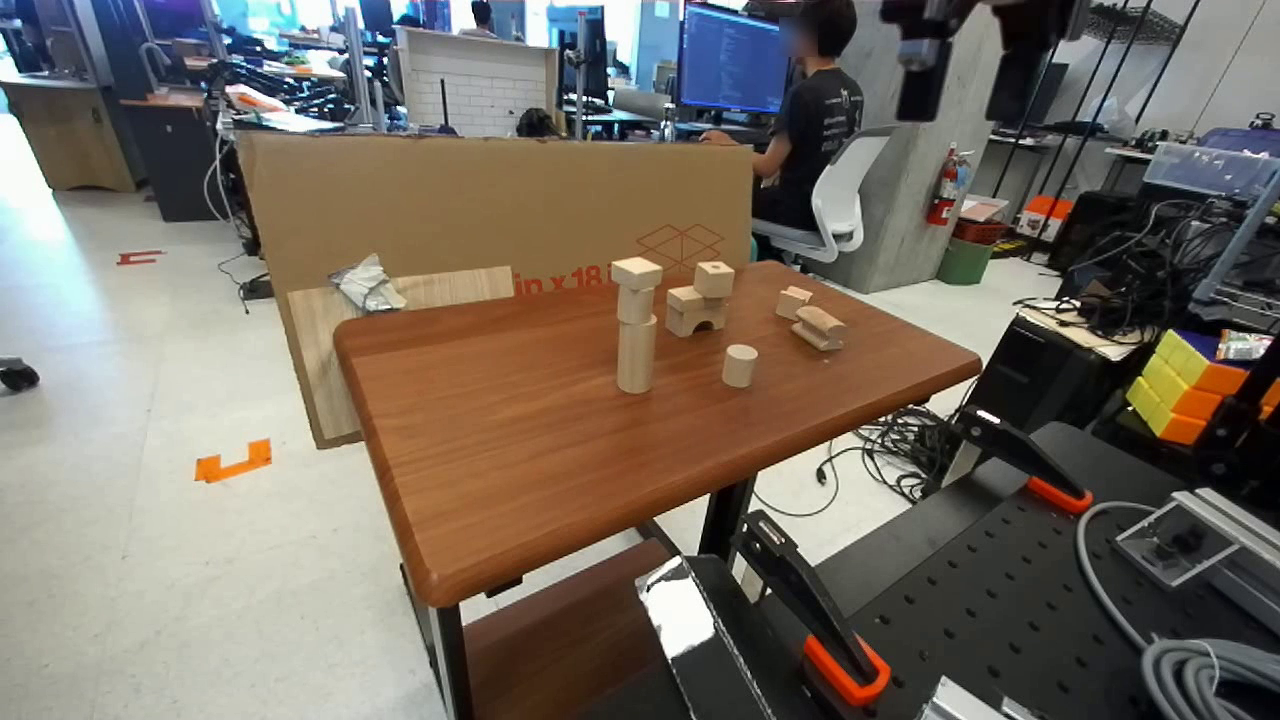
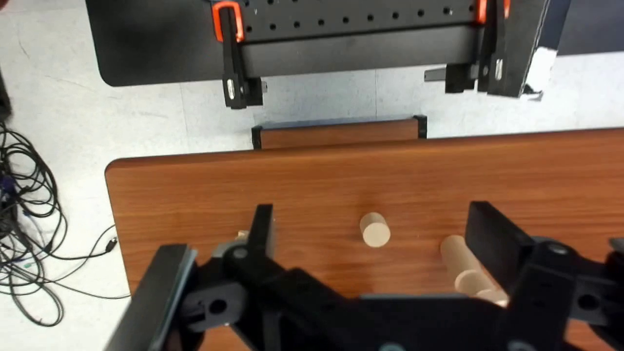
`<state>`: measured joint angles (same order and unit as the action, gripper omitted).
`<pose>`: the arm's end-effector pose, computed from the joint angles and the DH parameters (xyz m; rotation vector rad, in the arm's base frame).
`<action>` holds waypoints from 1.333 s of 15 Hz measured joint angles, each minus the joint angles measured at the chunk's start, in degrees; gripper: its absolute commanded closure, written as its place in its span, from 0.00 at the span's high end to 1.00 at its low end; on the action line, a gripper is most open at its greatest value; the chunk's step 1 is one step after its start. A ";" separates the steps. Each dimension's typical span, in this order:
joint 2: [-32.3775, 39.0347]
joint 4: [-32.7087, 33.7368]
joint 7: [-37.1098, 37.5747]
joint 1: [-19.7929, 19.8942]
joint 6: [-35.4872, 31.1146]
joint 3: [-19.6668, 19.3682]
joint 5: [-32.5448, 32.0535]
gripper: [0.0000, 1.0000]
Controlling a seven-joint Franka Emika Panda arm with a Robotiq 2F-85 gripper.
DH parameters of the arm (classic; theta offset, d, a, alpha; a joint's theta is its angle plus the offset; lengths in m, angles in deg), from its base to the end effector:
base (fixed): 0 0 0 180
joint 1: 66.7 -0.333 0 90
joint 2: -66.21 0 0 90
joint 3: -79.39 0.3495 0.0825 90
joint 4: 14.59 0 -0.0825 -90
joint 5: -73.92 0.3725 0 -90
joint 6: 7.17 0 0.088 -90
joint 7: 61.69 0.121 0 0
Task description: Put the square block on top of the cylindrical block.
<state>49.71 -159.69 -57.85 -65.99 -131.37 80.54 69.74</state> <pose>0.4010 -0.0006 0.3963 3.0721 -0.0262 -0.1145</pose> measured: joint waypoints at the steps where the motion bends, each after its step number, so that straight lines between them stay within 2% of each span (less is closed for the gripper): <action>1: 2.59 1.39 0.97 0.43 -2.39 -0.12 0.00 1.00; 6: 14.84 9.56 4.19 1.50 -8.46 -1.50 0.06 1.00; 20: 35.75 26.89 5.73 0.77 -8.58 -2.68 0.30 1.00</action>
<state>85.46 -132.80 -52.12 -65.22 -139.95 77.86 70.04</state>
